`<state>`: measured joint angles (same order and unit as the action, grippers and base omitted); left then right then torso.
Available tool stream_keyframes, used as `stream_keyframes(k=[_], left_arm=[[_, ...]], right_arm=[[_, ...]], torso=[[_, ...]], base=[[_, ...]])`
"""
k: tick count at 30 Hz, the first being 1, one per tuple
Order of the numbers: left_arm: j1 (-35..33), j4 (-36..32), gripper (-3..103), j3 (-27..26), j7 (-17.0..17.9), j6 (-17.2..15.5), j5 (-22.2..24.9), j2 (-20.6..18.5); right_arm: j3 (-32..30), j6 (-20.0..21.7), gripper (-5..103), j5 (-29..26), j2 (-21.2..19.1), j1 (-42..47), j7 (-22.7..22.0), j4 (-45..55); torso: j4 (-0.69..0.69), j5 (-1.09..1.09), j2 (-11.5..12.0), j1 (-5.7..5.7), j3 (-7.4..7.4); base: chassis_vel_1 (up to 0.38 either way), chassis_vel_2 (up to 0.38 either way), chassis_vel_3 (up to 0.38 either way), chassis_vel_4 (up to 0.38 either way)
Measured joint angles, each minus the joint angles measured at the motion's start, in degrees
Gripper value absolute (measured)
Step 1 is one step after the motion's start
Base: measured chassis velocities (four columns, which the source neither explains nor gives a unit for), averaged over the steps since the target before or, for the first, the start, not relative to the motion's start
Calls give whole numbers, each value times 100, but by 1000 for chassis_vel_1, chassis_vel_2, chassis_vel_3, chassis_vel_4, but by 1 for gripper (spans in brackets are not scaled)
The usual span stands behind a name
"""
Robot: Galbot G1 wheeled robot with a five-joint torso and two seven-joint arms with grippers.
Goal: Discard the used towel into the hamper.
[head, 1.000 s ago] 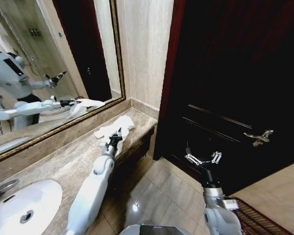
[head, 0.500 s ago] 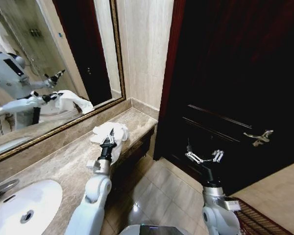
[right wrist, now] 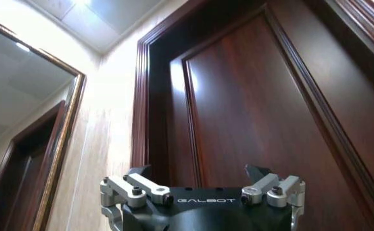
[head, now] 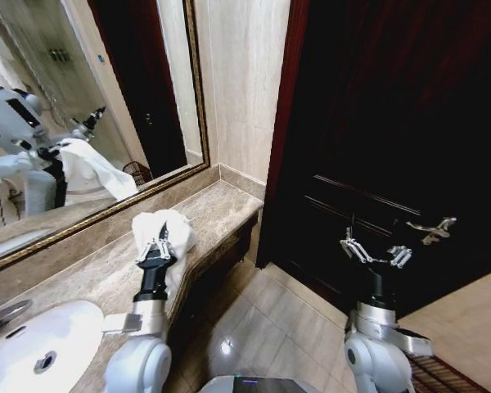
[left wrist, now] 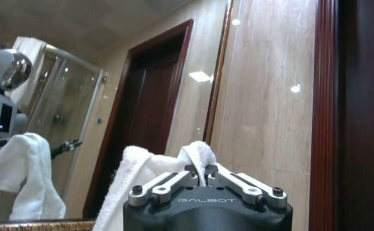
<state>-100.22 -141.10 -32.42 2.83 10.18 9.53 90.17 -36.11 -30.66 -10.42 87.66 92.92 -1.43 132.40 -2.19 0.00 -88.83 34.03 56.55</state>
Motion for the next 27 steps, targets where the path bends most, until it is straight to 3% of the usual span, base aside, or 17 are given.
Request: stream_keyframes(k=[6, 18, 27], left_arm=[[-110, -22, 2, -144, -216, 275, -58, -126], [-165, 72, 2, 40, -315, 371, -140, -166], [-191, 73, 2, 126, -424, 392, -130, -152]], right_arm=[[-169, -64, 100, -162, -76, -55, -267, 176], [-642, -133, 100, -518, -207, -5, -340, 247], [-606, -202, 100, -282, -192, -36, -412, 235]], torso=[[0, -1, 0, 1, 0], [0, 0, 1, 1, 0], [0, 0, 1, 0, 0]], base=[[0, 0, 0, 0], [-34, -34, -40, -40], [-98, -93, -89, -86]])
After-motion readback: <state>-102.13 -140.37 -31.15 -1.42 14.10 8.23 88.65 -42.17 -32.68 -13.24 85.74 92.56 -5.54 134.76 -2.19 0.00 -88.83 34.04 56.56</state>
